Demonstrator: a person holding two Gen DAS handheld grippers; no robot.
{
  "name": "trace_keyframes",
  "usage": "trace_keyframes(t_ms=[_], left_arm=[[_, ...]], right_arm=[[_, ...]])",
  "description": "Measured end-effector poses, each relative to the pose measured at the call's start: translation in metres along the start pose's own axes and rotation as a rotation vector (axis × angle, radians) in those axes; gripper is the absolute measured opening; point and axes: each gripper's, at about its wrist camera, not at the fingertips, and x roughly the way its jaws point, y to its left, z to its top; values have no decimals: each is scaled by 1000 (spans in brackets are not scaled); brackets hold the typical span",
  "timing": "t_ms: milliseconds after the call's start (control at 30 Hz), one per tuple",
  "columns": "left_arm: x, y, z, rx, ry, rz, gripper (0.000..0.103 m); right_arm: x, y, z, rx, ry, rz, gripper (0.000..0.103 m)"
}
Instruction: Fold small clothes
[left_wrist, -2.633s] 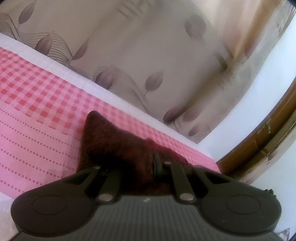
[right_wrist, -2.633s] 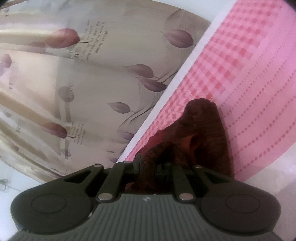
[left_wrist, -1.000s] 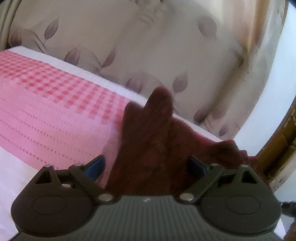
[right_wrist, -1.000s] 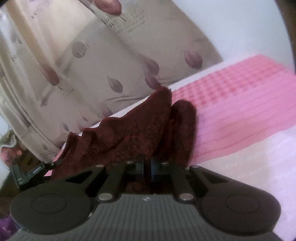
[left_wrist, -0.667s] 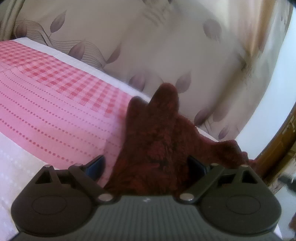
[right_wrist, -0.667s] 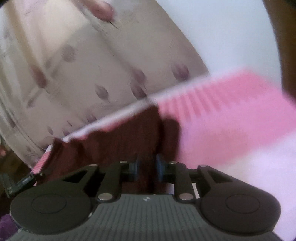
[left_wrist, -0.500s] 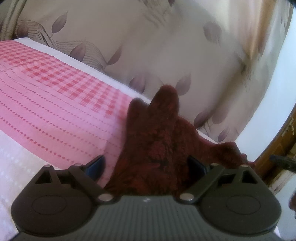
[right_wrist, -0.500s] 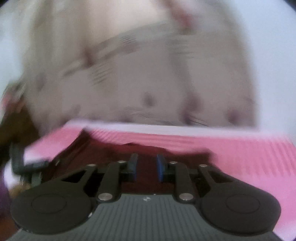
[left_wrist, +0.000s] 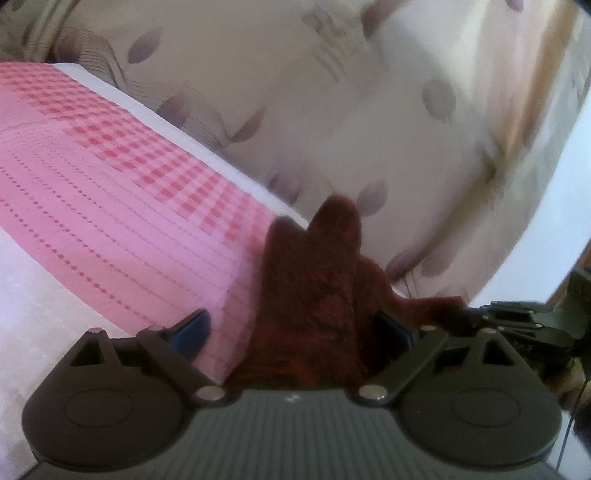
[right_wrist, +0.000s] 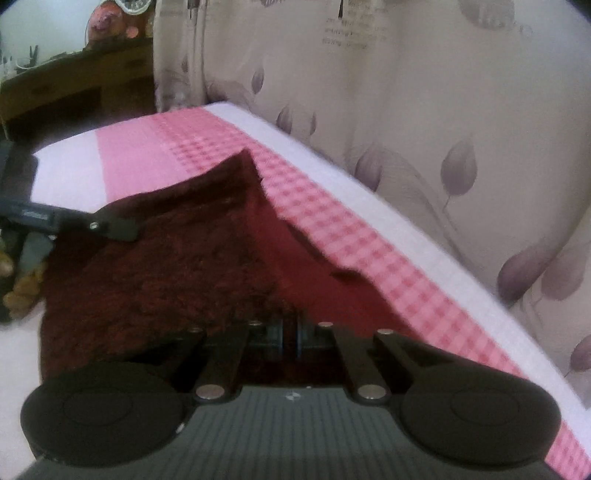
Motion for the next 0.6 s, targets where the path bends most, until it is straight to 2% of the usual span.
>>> trace_keyframes(t_ms=[100,167,300,367,467,600], left_arm=[[-4,4,1,-26,-25,13,95],[-4,3,1,-22,-24,16,95],[-9,1,2,-21,-35,37,95],[-18,-3,4,7,-69,27,96],[-31,-19,11,66,-108,-9,96],[-27,-54,26,168,-76,-64,95]], right_arm=[[4,-8,2,52,-79,-77,8],[15,-16,-4,124,-110,-75,8],[51,-10,-28,127,-35,-107,13],[56,-5,-32,124,-43,-119,25],[42,-14,-31,191,-95,-94,32],[7,-39,-29,347,-232,-39,36]])
